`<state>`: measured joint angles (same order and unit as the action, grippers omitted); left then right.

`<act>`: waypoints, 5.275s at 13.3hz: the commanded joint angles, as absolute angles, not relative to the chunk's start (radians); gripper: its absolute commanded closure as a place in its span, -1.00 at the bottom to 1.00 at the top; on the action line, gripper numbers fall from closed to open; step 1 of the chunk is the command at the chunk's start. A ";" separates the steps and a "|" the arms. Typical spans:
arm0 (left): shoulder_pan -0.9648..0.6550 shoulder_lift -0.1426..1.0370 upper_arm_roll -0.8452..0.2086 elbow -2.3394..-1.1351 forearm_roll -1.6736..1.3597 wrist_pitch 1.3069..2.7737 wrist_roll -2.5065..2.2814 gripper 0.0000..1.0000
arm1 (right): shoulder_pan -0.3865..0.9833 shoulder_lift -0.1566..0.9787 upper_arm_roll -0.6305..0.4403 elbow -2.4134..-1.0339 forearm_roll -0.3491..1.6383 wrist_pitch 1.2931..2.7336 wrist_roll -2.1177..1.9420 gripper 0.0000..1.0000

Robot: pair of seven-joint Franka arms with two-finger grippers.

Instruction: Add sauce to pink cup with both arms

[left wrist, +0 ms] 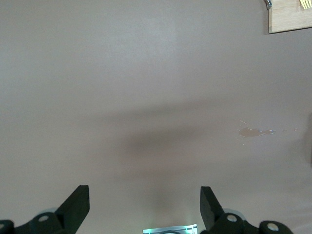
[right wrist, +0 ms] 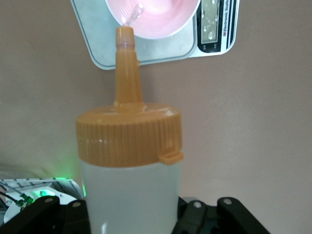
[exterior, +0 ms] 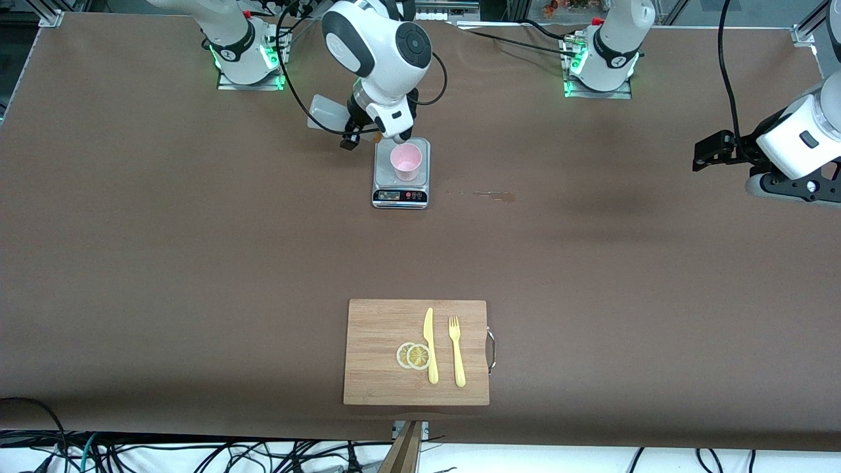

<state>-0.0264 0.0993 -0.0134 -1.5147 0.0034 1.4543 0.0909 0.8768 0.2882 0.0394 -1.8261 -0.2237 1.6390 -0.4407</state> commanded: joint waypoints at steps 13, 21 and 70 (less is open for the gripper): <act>-0.020 0.110 -0.018 -1.489 0.017 1.443 0.115 -1.00 | 0.625 0.250 0.034 -1.732 -0.016 1.630 -0.753 1.00; -0.021 0.110 -0.018 -1.488 0.015 1.443 0.115 -1.00 | 0.373 0.294 -0.102 -1.733 0.389 1.712 -1.438 1.00; -0.029 0.110 -0.018 -1.485 0.015 1.443 0.117 -1.00 | 0.117 0.118 -0.333 -1.710 0.275 1.479 -1.520 -1.00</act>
<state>-0.0289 0.0998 -0.0163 -1.5124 0.0034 1.4543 0.0929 0.1148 0.2059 -0.3876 -1.6555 0.3369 1.4362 -1.7286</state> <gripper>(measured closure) 0.000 0.000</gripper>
